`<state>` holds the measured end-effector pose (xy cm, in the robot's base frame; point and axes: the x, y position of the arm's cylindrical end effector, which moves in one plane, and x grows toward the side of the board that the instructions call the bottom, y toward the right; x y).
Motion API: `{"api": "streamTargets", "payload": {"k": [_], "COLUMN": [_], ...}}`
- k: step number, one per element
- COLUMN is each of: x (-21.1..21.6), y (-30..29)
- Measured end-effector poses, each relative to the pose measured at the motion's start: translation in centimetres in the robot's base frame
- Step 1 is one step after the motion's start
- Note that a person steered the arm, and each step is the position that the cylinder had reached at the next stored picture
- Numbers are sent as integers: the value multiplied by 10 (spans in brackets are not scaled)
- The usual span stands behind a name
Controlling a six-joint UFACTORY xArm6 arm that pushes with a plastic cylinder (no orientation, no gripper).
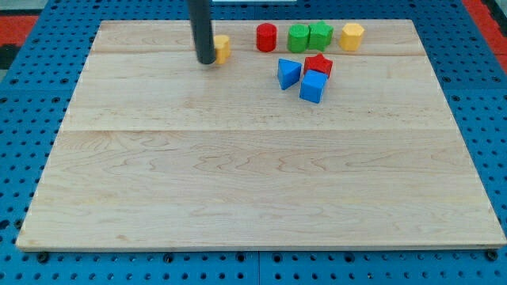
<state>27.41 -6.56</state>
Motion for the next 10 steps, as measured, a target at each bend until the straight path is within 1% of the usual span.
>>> {"api": "streamTargets", "payload": {"k": [1,2,3,4,5,6,7,8,9,10], "x": [-8,-1,57,126,143,110,72,64,52,15], "y": [20,20,34,30,151,207,214,188,180,212]}}
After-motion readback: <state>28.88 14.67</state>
